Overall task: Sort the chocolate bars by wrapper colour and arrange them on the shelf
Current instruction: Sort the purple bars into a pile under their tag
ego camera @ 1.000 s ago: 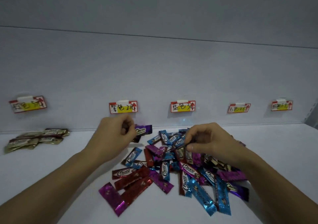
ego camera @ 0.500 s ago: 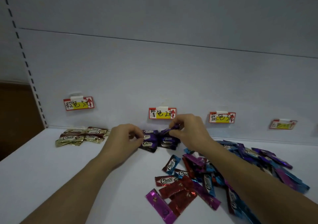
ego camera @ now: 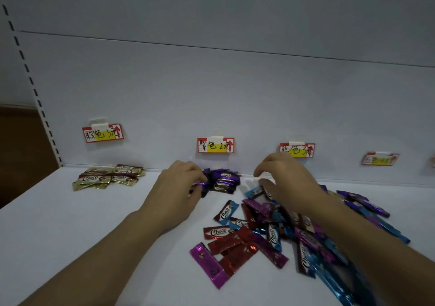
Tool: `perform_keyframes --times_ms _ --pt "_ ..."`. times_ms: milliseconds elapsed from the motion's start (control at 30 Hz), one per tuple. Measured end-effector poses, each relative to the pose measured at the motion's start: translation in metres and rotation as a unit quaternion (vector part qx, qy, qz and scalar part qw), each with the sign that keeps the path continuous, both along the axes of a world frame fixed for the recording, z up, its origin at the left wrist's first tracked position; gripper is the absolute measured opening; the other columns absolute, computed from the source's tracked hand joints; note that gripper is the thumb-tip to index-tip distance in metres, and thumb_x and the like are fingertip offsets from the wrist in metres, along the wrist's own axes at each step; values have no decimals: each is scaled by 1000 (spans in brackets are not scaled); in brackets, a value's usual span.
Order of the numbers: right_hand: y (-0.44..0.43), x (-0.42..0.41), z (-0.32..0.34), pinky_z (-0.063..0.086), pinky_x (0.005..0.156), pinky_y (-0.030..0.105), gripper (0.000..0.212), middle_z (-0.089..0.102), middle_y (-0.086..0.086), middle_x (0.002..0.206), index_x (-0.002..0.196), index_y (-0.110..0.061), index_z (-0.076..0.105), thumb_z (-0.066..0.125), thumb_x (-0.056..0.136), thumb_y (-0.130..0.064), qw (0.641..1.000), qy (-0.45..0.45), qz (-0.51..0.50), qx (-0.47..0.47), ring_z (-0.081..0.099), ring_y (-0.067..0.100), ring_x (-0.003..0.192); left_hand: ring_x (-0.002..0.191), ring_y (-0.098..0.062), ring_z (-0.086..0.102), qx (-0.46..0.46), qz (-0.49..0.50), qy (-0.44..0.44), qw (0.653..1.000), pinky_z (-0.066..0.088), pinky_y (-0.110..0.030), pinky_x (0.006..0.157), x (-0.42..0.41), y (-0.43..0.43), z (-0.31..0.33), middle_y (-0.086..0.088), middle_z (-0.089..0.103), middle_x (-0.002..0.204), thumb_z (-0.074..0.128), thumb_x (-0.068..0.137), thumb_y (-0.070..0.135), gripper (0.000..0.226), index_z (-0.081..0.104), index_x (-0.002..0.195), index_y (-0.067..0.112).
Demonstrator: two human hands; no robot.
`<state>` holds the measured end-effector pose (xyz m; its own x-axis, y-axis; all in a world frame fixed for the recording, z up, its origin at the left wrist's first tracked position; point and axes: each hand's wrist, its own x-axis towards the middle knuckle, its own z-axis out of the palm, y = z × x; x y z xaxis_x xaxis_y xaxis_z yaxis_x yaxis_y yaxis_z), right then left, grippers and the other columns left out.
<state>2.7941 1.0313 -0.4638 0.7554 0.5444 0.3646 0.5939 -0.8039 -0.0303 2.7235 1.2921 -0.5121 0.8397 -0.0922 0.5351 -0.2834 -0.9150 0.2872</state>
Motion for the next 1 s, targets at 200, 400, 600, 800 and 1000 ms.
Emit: perform_keyframes --times_ms 200,400,600,800,1000 --pt "-73 -2 12 45 95 42 17 64 -7 120 110 -34 72 63 97 -29 997 -2 -63 -42 47 18 116 116 -8 49 37 -49 25 998 45 -36 101 -9 -62 12 14 61 122 60 96 32 26 68 121 28" --pt "-121 -3 5 40 85 25 21 68 -12 104 103 -28 76 66 94 -13 993 72 -5 97 54 7 98 106 -7 53 54 -99 103 988 47 -34 97 11 -110 30 12 65 118 59 98 31 25 68 122 31" --pt "-126 -5 7 36 75 11 21 61 -22 97 103 -34 74 68 94 -16 987 138 76 21 54 0 91 110 -2 54 24 -159 150 976 42 -13 91 16 -157 13 14 61 125 57 100 18 34 62 131 33" --pt "-115 -7 -3 44 83 21 33 57 -23 106 118 -41 71 70 93 -19 969 205 132 -29 53 2 99 106 -4 52 61 -156 141 976 49 -34 93 18 -153 7 15 61 116 69 94 31 28 69 122 35" --pt "-117 -7 -3 44 87 23 26 55 -25 107 110 -38 71 72 92 -19 965 233 117 -23 51 1 103 101 -3 49 72 -159 105 979 48 -34 88 14 -144 10 18 61 108 66 94 37 19 74 111 38"
